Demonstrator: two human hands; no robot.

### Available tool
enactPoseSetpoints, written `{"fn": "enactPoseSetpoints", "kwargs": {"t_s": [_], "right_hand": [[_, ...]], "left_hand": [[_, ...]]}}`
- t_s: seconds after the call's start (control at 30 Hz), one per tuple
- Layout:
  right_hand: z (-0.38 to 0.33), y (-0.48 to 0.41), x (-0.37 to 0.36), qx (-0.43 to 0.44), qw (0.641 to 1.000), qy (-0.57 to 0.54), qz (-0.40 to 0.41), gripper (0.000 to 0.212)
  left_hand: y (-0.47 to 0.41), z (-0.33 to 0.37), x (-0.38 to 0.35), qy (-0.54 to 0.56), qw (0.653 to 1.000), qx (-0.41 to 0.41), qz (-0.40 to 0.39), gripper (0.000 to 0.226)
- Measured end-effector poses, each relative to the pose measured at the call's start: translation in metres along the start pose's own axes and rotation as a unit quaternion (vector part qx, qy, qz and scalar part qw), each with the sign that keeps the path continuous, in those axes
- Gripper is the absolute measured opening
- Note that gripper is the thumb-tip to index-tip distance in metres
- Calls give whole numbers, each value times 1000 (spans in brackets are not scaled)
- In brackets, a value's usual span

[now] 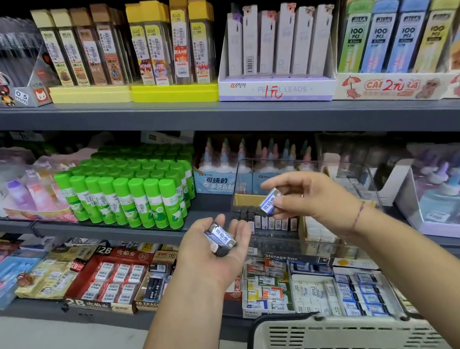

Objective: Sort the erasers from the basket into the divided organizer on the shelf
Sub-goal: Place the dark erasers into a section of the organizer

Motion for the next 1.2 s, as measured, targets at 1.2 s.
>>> {"fn": "enactPoseSetpoints", "kwargs": {"t_s": [1.2], "right_hand": [[-8, -7, -39, 93, 815, 561, 111, 23]], "left_hand": [[5, -15, -6, -48, 999, -7, -13, 25]]}}
Point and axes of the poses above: each hand's wrist, its own y-axis away from the middle knuckle, its own x-axis out of the back of the hand, z = x × y, the point moved 6 cm from there along -y, towards the middle knuckle, and after that the axes turned 13 degrees about -x, right-handed, at the moved point
